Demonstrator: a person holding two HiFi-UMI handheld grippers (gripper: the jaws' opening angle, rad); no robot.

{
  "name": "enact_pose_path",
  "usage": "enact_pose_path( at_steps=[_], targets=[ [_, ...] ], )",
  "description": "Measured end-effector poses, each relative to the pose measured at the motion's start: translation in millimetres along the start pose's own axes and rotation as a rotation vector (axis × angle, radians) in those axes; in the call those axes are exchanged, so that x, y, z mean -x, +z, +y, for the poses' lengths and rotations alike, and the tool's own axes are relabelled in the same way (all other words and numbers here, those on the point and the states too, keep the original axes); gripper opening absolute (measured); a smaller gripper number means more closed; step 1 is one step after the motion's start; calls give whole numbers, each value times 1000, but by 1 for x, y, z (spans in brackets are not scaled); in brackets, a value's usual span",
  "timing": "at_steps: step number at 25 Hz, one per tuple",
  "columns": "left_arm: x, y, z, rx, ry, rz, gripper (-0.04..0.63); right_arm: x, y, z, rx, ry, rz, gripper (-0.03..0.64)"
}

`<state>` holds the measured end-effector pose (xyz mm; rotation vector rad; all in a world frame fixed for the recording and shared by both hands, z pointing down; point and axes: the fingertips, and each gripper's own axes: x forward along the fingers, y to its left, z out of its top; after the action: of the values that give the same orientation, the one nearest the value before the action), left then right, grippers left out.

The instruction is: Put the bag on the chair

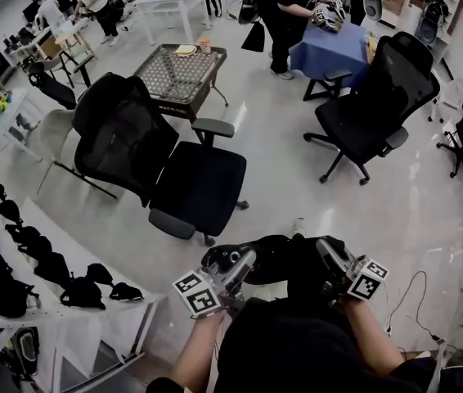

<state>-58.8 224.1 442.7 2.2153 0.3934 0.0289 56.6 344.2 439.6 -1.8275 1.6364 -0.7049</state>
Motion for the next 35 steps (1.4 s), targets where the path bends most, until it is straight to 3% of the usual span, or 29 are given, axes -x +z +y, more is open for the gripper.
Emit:
enact_pose_path(
  at_steps=[10,20,27,35],
  targets=[
    [-53,30,90,30,143,-56,25,-100,38,-93,-17,122,162,8],
    [-147,89,174,92,299,-183,25,-206,116,-186,-19,277,349,8],
    [-190,125,201,85,374,-277,25,-261,160,-217,26,387,445,8],
    [-192,146,212,66,487,-386,25,-308,172,-223,4,490,529,8]
  ],
)
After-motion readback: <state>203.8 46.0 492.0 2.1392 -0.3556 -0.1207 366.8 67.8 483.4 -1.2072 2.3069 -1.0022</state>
